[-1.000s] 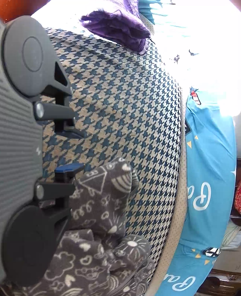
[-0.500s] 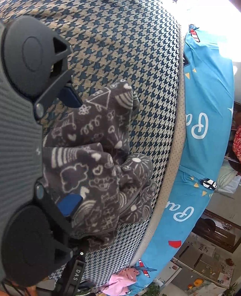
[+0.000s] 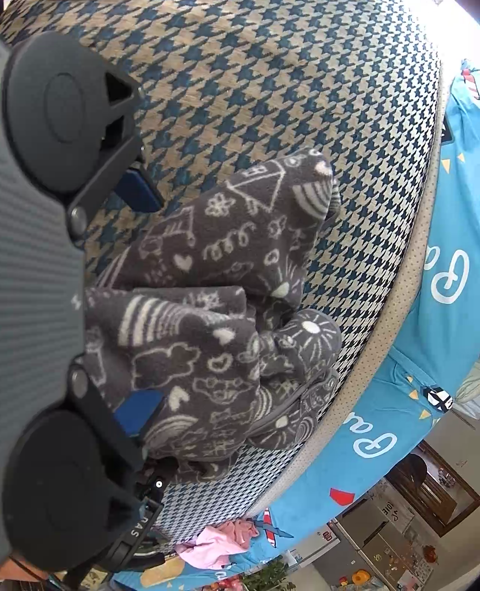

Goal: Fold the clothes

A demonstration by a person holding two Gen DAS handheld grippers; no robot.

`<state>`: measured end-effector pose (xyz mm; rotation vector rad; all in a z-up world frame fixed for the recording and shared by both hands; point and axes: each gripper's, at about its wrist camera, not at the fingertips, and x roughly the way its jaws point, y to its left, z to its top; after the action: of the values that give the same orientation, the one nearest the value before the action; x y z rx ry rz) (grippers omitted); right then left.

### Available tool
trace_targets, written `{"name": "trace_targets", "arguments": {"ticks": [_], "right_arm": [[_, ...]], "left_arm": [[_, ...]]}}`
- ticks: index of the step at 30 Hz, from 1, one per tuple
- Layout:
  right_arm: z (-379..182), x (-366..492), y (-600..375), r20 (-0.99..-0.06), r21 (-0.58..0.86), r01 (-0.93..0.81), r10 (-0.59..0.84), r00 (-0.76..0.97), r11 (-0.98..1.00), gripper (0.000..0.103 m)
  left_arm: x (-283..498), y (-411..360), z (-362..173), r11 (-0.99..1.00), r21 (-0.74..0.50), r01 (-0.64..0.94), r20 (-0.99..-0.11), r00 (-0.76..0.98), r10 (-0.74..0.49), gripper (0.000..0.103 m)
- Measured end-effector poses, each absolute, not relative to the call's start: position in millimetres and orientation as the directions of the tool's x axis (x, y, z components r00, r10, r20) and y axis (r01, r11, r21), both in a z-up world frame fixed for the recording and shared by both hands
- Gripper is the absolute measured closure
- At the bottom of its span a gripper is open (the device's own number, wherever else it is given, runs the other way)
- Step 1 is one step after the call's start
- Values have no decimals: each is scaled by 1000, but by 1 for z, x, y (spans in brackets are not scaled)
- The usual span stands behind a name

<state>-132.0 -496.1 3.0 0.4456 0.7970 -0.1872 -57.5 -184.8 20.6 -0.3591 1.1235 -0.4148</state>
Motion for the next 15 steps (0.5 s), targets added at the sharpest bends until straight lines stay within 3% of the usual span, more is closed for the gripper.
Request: {"name": "trace_targets", "arguments": {"ticks": [5, 10, 12, 15], "right_arm": [[2, -131, -496, -731, 307, 331, -1, 683, 892, 48], [1, -130, -496, -736, 311, 338, 0, 677, 888, 48], [1, -129, -496, -737, 307, 337, -1, 676, 890, 48], [1, -129, -497, -736, 312, 343, -3, 677, 886, 47]], "left_arm": [[-64, -199, 13, 797, -561, 225, -754, 260, -604, 0], [-74, -209, 10, 798, -544, 259, -749, 278, -601, 4], [-77, -213, 12, 784, -554, 280, -737, 274, -618, 32], [-81, -218, 19, 803, -508, 313, -738, 323, -593, 51]]}}
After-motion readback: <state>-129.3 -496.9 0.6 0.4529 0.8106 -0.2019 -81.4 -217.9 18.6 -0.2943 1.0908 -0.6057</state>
